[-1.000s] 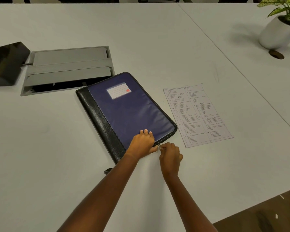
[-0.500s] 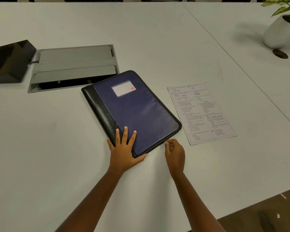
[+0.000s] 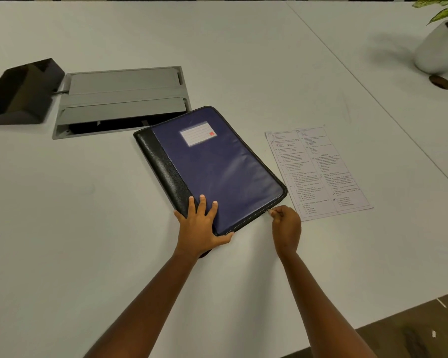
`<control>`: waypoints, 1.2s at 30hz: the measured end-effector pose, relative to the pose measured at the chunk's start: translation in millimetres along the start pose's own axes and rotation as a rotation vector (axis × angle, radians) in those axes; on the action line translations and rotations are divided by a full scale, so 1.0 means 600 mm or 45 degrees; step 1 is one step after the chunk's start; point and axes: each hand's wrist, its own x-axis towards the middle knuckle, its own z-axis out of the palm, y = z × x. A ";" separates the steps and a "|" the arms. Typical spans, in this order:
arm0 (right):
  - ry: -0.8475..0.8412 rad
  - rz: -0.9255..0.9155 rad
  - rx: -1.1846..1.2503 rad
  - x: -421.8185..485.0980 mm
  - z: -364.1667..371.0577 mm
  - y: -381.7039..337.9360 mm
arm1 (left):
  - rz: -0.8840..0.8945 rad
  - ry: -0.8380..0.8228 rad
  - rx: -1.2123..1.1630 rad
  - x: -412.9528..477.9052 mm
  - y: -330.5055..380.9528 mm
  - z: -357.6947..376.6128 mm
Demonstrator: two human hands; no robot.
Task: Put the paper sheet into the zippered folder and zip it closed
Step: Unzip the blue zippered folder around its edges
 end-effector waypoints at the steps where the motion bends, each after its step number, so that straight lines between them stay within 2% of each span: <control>1: 0.005 -0.007 0.016 -0.004 0.001 0.000 | 0.001 -0.005 0.004 0.001 0.001 -0.003; 12: -0.003 -0.079 0.065 -0.033 0.013 -0.007 | -0.005 -0.057 0.019 0.007 0.003 -0.015; 18: -0.067 -0.114 -0.013 -0.032 0.012 -0.007 | 0.008 -0.080 0.059 0.005 -0.005 -0.021; 22: -0.097 -0.146 -0.096 -0.017 0.001 -0.006 | 0.161 -0.066 0.251 0.001 0.001 -0.029; 27: -0.084 -0.080 -0.106 0.002 -0.004 -0.007 | 0.361 -0.114 0.411 0.003 0.025 -0.049; 36: 0.016 0.052 -0.022 0.044 -0.023 -0.015 | 0.354 -0.263 0.530 0.007 0.031 -0.051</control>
